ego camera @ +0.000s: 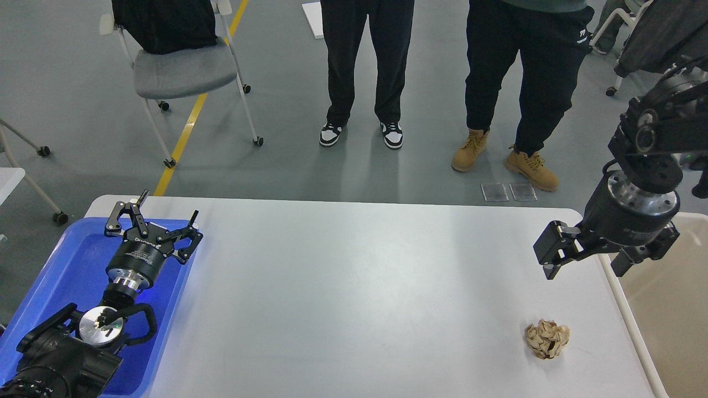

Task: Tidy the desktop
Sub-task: 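Lower the open right gripper toward the crumpled beige paper ball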

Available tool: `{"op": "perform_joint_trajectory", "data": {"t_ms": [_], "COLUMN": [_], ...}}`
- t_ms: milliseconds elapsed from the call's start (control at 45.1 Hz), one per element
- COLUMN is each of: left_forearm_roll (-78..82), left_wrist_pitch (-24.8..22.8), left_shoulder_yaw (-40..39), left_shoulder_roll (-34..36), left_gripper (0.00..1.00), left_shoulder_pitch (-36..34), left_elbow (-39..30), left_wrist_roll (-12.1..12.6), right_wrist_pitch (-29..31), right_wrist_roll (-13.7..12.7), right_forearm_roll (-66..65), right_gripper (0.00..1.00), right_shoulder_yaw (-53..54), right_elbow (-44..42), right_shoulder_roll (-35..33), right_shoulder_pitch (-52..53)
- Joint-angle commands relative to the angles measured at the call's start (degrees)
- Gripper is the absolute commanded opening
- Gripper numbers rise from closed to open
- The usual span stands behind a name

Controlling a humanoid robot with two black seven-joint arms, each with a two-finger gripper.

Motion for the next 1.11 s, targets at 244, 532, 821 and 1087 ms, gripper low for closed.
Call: {"op": "perform_joint_trajectory", "data": {"t_ms": [244,532,821,1087], "left_forearm_roll": [-0.1,-0.1,-0.1,-0.1], "left_wrist_pitch": [0.0,0.0,0.0,0.0], "left_shoulder_yaw": [0.0,0.0,0.0,0.0], "left_shoulder_roll": [0.0,0.0,0.0,0.0], "left_gripper": [1.00,1.00,1.00,1.00], "left_shoulder_pitch": [0.0,0.0,0.0,0.0], "left_elbow": [0.0,0.0,0.0,0.0], "left_wrist_roll": [0.1,0.1,0.1,0.0], "right_wrist_pitch": [0.0,-0.1,-0.6,-1.8], "right_wrist_roll": [0.0,0.0,0.0,0.0], "right_forearm_roll": [0.0,-0.5,-2.7,-6.1], "right_gripper": [1.00,1.00,1.00,1.00], "right_shoulder_yaw": [1.0,1.9,4.8,10.6], "right_elbow": [-1.0,-6.9,-10.8,-17.8], "right_shoulder_roll": [0.2,0.2,0.1,-0.5], "right_shoulder_pitch": [-1.4,-6.8,-13.4,-24.7]}}
